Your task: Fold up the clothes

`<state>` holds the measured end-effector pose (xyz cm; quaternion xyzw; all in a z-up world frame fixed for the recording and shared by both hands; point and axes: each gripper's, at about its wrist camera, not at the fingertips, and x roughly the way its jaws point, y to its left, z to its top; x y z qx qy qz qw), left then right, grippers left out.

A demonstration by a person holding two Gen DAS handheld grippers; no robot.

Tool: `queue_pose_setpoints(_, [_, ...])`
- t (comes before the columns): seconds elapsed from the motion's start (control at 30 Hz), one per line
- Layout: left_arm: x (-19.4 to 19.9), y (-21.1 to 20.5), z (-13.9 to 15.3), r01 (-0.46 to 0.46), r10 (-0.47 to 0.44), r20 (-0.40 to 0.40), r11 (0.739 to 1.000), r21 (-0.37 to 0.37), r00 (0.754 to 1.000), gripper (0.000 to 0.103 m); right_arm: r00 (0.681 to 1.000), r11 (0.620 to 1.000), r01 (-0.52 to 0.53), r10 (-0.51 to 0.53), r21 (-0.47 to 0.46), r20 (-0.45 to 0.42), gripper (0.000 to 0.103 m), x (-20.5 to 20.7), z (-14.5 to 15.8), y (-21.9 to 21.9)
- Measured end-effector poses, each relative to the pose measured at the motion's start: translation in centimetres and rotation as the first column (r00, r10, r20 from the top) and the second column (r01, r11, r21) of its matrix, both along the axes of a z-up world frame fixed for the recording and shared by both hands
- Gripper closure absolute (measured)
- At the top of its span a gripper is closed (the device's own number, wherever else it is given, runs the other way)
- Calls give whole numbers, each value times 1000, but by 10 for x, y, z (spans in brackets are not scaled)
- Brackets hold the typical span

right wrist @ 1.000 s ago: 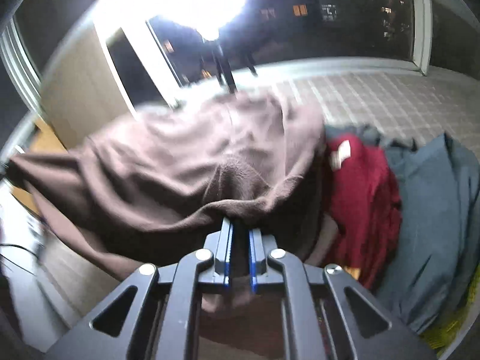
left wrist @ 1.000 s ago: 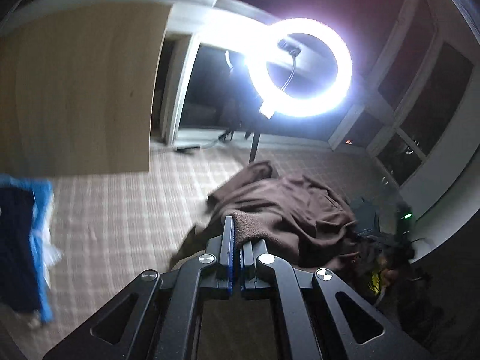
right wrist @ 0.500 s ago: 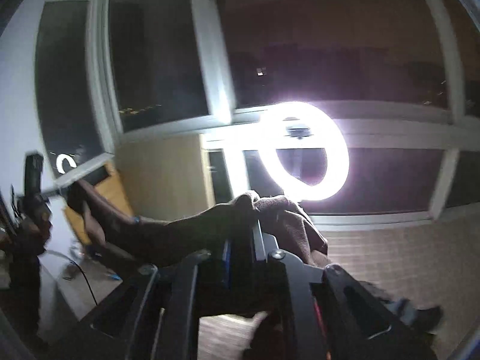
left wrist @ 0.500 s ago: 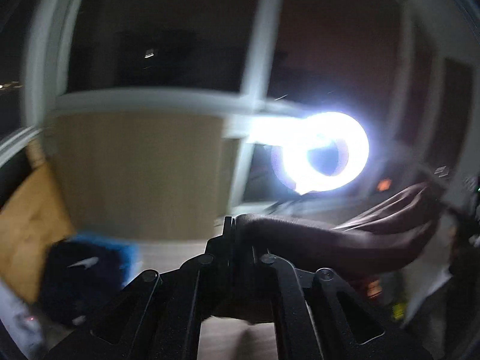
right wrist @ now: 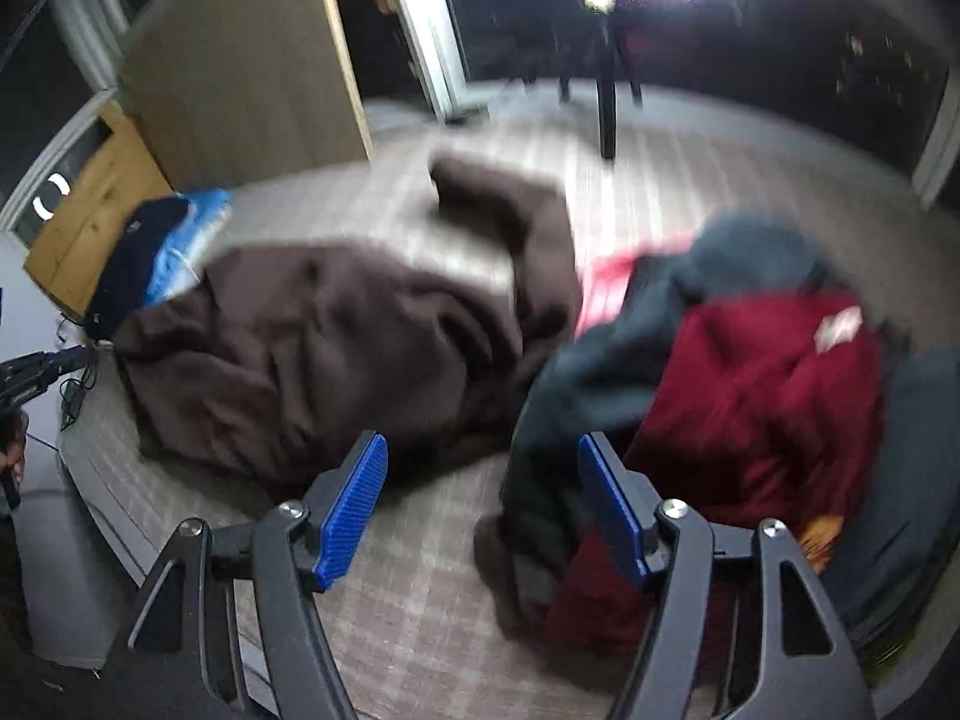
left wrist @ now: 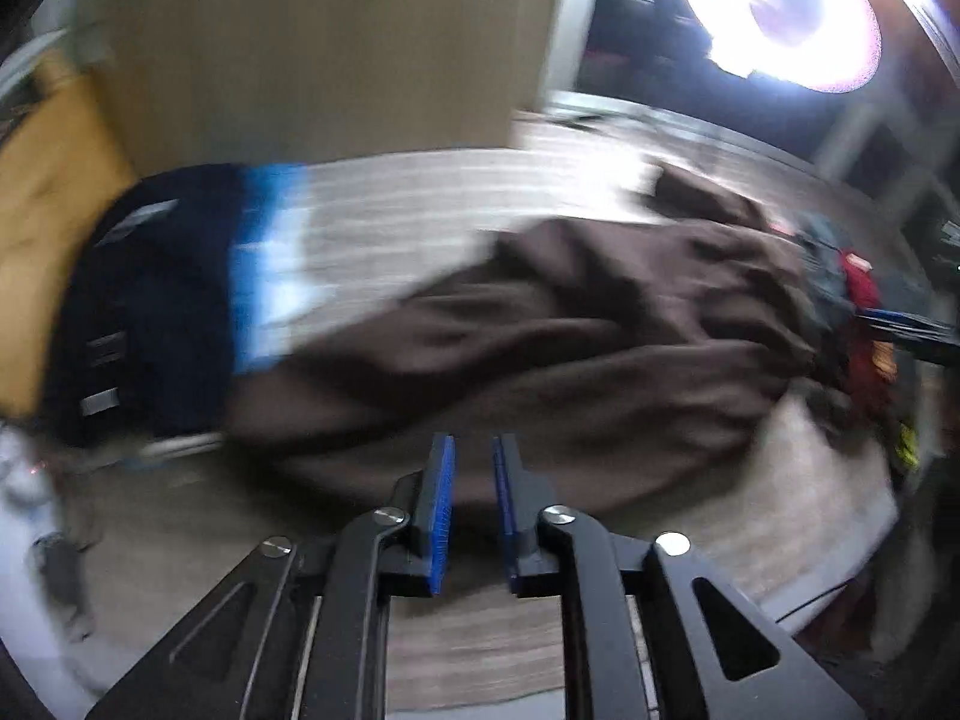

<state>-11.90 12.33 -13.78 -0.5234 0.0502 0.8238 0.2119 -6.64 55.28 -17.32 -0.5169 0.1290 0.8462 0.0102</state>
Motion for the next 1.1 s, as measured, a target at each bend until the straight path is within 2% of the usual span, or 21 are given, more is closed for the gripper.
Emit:
queue_pose_setpoints(0.13, [3,64,-9,151,-151,23,988,19,988,81,1000,996,-17,15,-89,-23,37,-20,-21,-14])
queue_pose_setpoints(0.27, [1,65,-5,150,-150,34,988,30,988,80,996,986,-61,50,-158,-69,38,-43,-36,-34])
queue_pose_setpoints(0.3, [0,61,-4,137,-137,36,990,27,990,80,995,983,-73,60,-169,-81,42,-49,-39,-40])
queue_pose_setpoints(0.33, [-1,55,-3,118,-118,37,993,21,992,81,995,980,-87,75,-177,-73,72,-51,-42,-47])
queue_pose_setpoints(0.37, [-5,49,-3,95,-95,38,995,15,995,81,994,977,-103,94,-185,-57,86,-53,-44,-54])
queue_pose_setpoints(0.43, [-11,30,-4,48,-49,37,999,10,998,81,989,975,-147,139,-164,-59,91,-36,-34,-64])
queue_pose_setpoints(0.5, [-15,13,-6,7,-8,33,1000,6,999,81,981,971,-191,184,-140,-62,92,-18,-24,-74])
queue_pose_setpoints(0.57, [-18,-5,-7,-26,26,39,1000,3,999,81,975,964,-221,216,-148,-48,92,19,-11,-74])
queue_pose_setpoints(0.63, [-20,-19,-7,-52,51,44,999,16,998,81,978,962,-208,210,-176,-3,92,64,-9,-66])
queue_pose_setpoints(0.73, [-24,-23,-13,-44,41,67,998,44,997,81,965,982,-180,189,-61,184,92,111,-33,-63])
queue_pose_setpoints(0.8, [-30,-7,-21,-8,5,84,999,33,996,80,964,988,-142,151,-56,220,92,122,-43,-61])
queue_pose_setpoints(0.83, [-33,1,-25,12,-15,94,1000,27,995,78,968,990,-119,132,-73,216,91,123,-44,-59])
queue_pose_setpoints(0.87, [-35,11,-29,35,-38,106,999,30,994,70,971,992,-102,115,-75,210,91,123,-43,-58])
queue_pose_setpoints(0.9, [-38,21,-33,58,-62,121,998,38,991,66,974,994,-85,99,-74,204,87,123,-41,-58])
queue_pose_setpoints(0.97, [-42,45,-40,123,-128,127,991,47,984,51,977,997,-62,68,-33,201,62,122,-35,-56])
queue_pose_setpoints(1.0, [-45,55,-44,145,-147,120,989,26,982,48,982,999,-44,47,-21,183,40,121,-31,-53])
queue_pose_setpoints(1.03, [-47,65,-50,166,-165,112,986,-1,980,47,987,1000,-24,25,-11,161,33,120,-27,-50])
queue_pose_setpoints(1.07, [-51,77,-58,192,-188,105,981,-34,977,47,990,1000,-4,4,0,140,33,119,-22,-47])
queue_pose_setpoints(1.1, [-54,86,-67,213,-207,108,975,-55,972,49,994,999,15,-11,-31,113,33,117,-20,-42])
